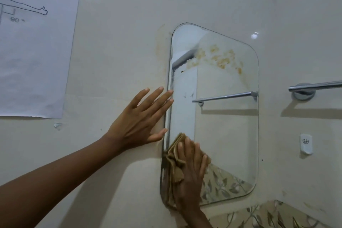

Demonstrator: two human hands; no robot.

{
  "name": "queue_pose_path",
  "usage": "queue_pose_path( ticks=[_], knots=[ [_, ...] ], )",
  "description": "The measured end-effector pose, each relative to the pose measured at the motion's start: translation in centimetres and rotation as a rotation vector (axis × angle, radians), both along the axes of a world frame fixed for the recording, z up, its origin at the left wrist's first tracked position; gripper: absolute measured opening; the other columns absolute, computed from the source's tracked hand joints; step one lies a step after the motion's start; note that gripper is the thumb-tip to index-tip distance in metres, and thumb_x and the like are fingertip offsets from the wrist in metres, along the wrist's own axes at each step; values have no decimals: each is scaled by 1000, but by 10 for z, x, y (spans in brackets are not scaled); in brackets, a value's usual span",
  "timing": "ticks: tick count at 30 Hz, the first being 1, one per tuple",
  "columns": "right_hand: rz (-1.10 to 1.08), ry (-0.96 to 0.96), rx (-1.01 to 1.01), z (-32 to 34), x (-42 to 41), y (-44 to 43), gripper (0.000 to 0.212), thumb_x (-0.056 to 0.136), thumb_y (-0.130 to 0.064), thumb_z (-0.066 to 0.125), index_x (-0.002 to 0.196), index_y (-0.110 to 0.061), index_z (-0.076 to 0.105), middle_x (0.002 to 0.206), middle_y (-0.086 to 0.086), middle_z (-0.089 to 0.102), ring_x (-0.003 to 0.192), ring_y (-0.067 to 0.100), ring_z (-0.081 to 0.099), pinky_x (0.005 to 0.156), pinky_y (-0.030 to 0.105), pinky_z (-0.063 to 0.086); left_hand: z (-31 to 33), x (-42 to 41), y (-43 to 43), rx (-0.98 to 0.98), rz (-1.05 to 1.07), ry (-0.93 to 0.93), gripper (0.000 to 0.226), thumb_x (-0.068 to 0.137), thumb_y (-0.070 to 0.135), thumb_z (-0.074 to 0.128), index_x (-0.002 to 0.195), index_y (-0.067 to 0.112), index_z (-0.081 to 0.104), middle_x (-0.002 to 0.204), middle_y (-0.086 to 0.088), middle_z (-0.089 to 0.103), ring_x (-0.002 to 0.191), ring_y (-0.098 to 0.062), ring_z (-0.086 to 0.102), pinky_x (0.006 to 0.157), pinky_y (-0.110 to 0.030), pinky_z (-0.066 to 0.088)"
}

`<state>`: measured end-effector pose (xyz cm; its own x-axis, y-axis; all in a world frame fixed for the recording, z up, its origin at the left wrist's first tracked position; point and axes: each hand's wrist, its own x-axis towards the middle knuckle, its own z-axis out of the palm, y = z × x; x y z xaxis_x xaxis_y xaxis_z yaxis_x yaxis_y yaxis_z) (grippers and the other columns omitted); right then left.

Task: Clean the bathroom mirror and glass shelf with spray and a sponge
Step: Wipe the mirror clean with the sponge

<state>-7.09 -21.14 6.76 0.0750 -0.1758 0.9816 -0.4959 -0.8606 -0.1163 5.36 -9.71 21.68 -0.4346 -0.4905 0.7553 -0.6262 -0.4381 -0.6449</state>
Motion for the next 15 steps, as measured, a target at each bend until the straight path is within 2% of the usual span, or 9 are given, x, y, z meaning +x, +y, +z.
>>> queue_pose_path(
  ticks=[1,4,8,12,15],
  knots=[
    [20,-27,11,17,1,-1,52,97,-42,16,147,-29,17,157,-6,9,146,22,8,115,46,6,0,0,1,-1,-5,15,73,91,56,25,146,8,23,155,-13,22,142,-29,20,113,-47,19],
    [11,-73,-8,80,3,-9,56,92,-33,27,147,-27,18,158,-6,8,147,18,0,116,49,4,1,-2,1,-13,-32,49,77,89,58,26,146,7,20,155,-14,20,143,-29,20,113,-47,19],
    [22,-97,-53,171,6,-9,58,90,-38,24,147,-26,18,158,-2,12,146,19,1,116,47,-2,1,-1,0,-20,-41,79,80,88,61,28,147,7,17,155,-14,18,143,-29,18,113,-48,20],
    [20,-109,-89,237,12,-8,57,91,-40,23,147,-29,15,158,-6,13,146,21,1,115,49,-1,3,0,-1,-5,-9,52,76,87,63,26,148,17,19,156,-9,19,143,-30,19,112,-50,17],
    [41,-108,-72,275,13,-4,57,95,-44,30,147,-32,12,158,-9,7,146,21,-3,115,52,-5,4,3,-4,16,8,20,75,86,67,27,147,23,23,155,-9,22,142,-32,22,112,-52,17]
  ],
)
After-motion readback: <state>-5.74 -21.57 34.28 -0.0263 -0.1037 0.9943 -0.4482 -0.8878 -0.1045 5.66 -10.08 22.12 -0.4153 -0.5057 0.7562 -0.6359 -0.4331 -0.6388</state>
